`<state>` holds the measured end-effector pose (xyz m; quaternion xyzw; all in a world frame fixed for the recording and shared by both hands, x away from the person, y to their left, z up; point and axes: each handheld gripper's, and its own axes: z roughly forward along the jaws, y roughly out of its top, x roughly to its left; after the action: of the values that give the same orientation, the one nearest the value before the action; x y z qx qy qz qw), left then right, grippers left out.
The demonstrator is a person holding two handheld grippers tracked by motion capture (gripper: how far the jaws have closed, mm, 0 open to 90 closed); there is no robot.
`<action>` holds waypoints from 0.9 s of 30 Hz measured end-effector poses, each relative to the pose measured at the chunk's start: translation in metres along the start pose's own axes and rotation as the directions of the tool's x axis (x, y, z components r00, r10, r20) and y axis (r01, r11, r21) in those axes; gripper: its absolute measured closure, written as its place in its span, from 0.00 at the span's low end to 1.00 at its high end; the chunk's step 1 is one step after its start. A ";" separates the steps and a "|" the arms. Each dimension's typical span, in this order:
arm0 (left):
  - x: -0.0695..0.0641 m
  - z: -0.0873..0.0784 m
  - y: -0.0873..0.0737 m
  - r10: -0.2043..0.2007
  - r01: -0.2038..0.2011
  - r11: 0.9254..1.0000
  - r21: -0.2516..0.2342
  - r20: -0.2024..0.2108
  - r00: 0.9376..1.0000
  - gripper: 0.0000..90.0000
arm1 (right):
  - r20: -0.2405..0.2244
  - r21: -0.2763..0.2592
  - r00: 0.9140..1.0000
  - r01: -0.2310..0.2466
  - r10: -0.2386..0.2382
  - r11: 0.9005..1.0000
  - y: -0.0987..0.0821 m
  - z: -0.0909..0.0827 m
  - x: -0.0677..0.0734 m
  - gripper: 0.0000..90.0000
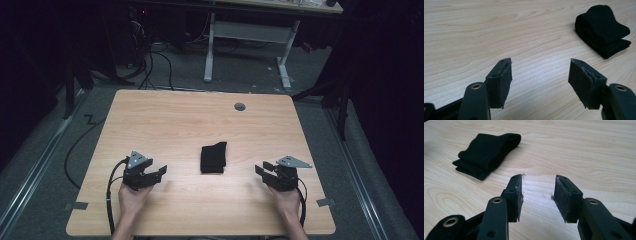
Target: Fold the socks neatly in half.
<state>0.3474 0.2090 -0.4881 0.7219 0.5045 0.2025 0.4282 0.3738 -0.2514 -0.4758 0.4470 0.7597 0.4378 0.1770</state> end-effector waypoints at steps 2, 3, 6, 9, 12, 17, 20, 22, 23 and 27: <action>0.001 0.000 -0.001 -0.002 0.002 1.000 -0.001 -0.008 1.000 0.40 | 0.011 0.005 1.000 -0.001 0.001 1.000 -0.002 0.000 -0.001 0.65; 0.002 0.000 -0.001 -0.002 0.002 1.000 0.000 -0.010 1.000 0.40 | 0.012 0.011 1.000 -0.002 0.002 1.000 -0.002 0.000 -0.002 0.65; 0.002 0.002 -0.002 0.014 -0.013 1.000 0.019 -0.037 0.999 0.39 | 0.031 0.017 0.999 0.008 -0.009 1.000 -0.003 0.000 -0.004 0.65; 0.003 0.004 -0.004 0.023 -0.021 0.999 0.028 -0.055 0.998 0.39 | 0.052 0.025 0.998 0.020 -0.021 0.999 -0.004 0.000 -0.007 0.64; 0.004 0.007 -0.006 0.033 -0.030 0.999 0.044 -0.074 0.997 0.39 | 0.072 0.037 0.997 0.018 -0.021 0.999 -0.007 0.000 -0.010 0.64; 0.002 0.010 -0.008 0.060 -0.053 0.996 0.068 -0.104 0.993 0.38 | 0.098 0.056 0.995 0.016 -0.022 0.998 -0.014 0.000 -0.014 0.62; 0.001 0.012 -0.009 0.069 -0.060 0.995 0.076 -0.113 0.991 0.38 | 0.110 0.075 0.994 0.004 -0.012 0.997 -0.018 0.002 -0.016 0.61; 0.002 0.013 -0.010 0.073 -0.064 0.994 0.084 -0.117 0.990 0.38 | 0.120 0.088 0.992 0.013 -0.024 0.996 -0.019 0.004 -0.017 0.60; 0.002 0.014 -0.011 0.073 -0.063 0.994 0.087 -0.118 0.990 0.38 | 0.124 0.095 0.992 0.015 -0.027 0.995 -0.020 0.004 -0.017 0.59; 0.002 0.018 -0.014 0.085 -0.070 0.991 0.118 -0.135 0.987 0.37 | 0.140 0.120 0.990 0.017 -0.034 0.993 -0.023 0.008 -0.018 0.57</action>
<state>0.3535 0.2049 -0.5094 0.7482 0.5154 0.2401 0.3420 0.3767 -0.2677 -0.5011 0.4769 0.7755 0.3569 0.2093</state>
